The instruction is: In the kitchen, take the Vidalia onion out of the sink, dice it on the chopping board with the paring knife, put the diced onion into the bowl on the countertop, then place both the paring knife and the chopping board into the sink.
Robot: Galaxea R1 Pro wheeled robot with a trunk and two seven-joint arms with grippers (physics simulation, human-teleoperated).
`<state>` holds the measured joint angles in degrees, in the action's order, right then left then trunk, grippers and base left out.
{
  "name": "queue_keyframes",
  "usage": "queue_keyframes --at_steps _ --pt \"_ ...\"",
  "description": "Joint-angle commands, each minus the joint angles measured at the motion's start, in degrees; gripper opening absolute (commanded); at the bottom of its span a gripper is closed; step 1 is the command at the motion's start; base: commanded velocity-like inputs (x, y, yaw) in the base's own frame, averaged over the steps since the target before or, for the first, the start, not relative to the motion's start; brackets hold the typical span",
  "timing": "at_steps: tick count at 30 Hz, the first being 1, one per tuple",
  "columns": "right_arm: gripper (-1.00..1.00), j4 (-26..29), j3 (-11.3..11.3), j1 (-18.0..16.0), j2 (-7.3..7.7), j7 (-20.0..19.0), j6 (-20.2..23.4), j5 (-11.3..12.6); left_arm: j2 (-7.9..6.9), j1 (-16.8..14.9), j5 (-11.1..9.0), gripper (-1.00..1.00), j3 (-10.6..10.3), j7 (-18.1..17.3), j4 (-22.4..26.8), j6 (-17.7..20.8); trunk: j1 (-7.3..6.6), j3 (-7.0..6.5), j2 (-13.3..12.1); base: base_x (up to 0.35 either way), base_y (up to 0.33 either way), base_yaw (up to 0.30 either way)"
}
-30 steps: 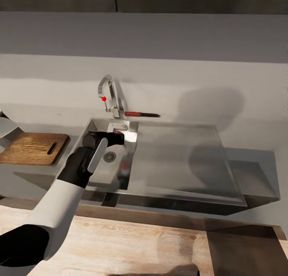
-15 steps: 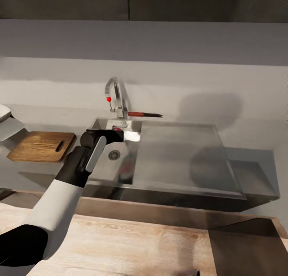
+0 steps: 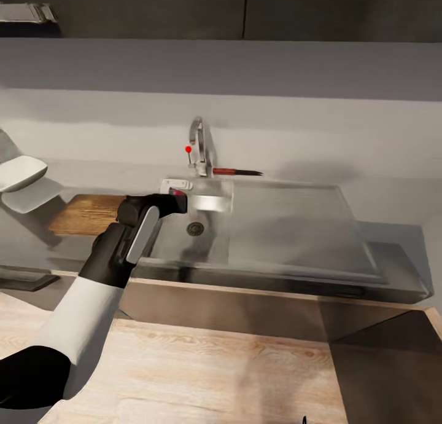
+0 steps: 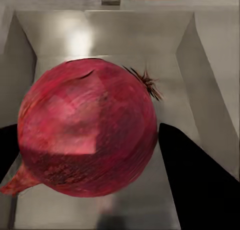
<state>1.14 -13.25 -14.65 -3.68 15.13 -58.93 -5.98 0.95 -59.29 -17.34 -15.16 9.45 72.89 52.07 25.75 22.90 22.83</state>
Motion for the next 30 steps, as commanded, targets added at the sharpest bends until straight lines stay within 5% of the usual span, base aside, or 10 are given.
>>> queue_keyframes --at_steps 1,6,30 --pt "1.00 0.00 -0.37 -0.02 -0.02 0.34 -0.13 -0.61 -0.14 -0.04 -0.59 -1.00 -0.06 0.49 0.30 0.30 0.03 0.00 0.09 -0.018 0.292 0.000" --pt "1.00 0.00 -0.37 -0.02 -0.02 0.34 -0.13 -0.61 -1.18 -0.04 -0.67 -1.00 -0.05 0.49 2.31 1.12 0.03 -0.44 0.09 -0.005 0.297 0.000" --pt "1.00 0.00 -0.37 -0.02 -0.02 0.34 -0.13 -0.61 -1.61 0.02 -0.68 -1.00 1.04 0.49 2.36 1.18 0.03 -2.41 0.09 0.000 0.265 0.000"
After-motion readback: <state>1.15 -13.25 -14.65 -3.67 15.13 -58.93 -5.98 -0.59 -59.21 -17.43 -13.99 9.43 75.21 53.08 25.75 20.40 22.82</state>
